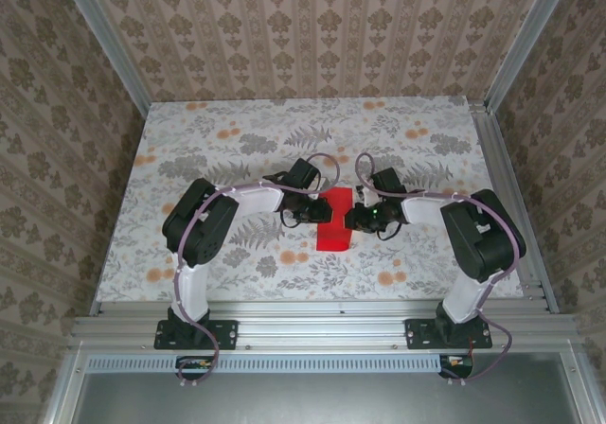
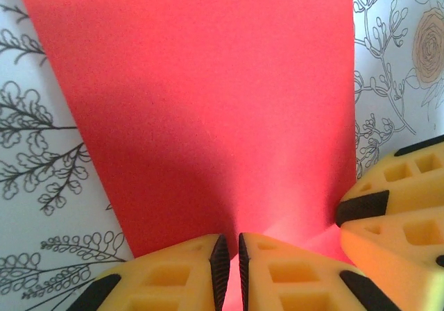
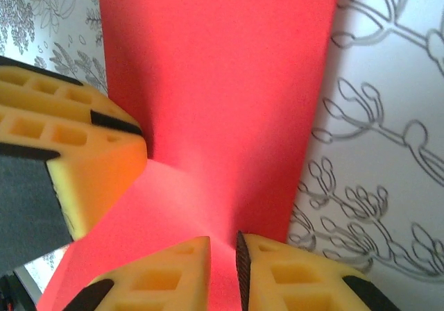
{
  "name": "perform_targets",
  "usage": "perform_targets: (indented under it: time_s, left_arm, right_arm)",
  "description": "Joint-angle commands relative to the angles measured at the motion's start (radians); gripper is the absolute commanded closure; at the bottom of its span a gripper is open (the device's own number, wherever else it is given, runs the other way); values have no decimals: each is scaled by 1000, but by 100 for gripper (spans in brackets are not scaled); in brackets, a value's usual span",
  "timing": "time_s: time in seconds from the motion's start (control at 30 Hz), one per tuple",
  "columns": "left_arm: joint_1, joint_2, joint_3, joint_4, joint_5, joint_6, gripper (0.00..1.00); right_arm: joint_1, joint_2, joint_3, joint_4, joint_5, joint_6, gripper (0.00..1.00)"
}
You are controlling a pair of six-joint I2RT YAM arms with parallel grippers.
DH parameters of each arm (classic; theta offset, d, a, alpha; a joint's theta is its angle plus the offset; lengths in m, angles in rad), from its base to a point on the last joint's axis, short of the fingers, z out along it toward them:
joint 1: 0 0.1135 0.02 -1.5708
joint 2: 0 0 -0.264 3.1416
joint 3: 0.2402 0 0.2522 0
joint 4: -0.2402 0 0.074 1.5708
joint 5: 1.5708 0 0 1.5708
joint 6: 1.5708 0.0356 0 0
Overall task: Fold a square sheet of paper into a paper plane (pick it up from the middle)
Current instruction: Fold the square sheet of paper in half at the center of the table.
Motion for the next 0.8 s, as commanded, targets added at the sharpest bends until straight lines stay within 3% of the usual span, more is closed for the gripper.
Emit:
perform_targets:
  time_s: [0.0, 0.17, 0.37, 0.77]
  left_arm:
    - [-6, 103, -56, -173, -102, 30, 81]
    - [-8, 92, -67, -174, -106, 29, 81]
    - [-16, 92, -76, -164, -103, 23, 81]
    - [-15, 96, -70, -172, -107, 40, 81]
  right_arm:
    - [-11, -43, -54, -71, 29, -8, 77]
    - [-1, -107, -85, 64, -34, 108, 77]
    - [30, -38, -58, 163, -68, 171, 77]
    - [50, 27, -24, -81, -17, 5, 77]
